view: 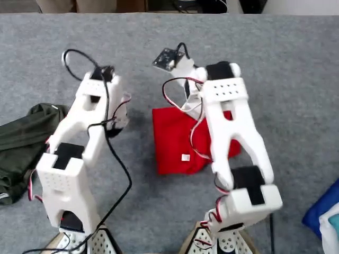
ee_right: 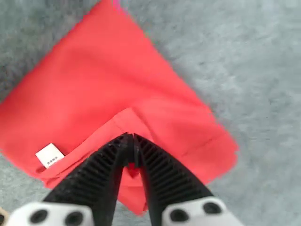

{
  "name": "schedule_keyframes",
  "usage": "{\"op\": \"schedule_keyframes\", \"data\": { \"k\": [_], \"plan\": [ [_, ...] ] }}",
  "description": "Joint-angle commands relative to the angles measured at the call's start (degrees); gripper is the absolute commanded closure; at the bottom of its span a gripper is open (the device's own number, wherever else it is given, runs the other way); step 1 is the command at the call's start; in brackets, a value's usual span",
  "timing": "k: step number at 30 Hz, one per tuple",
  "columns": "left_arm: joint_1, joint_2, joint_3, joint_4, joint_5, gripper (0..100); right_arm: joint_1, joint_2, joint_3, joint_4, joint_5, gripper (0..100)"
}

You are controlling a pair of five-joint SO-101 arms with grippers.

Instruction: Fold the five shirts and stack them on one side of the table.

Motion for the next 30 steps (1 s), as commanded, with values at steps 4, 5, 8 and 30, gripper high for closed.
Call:
{"op": "schedule_keyframes", "data": {
  "k": [4,5,8,30],
  "plan": [
    [-4.8,-3.5,6.3,-12.1,0.2,98,-2.9,4.7,-4.4,0.2,1.7,99.0],
    [-5.5,-3.5,6.2,-12.1,0.3,98,-2.9,5.7,-4.9,0.2,1.7,99.0],
    [-6.2,-3.5,5.8,-12.7,0.4,98,-2.9,8.3,-5.8,0.9,1.8,98.9],
    [-6.1,-3.4,5.3,-12.7,0.4,98,-2.9,10.1,0.8,-1.8,1.8,85.7]
  ]
}}
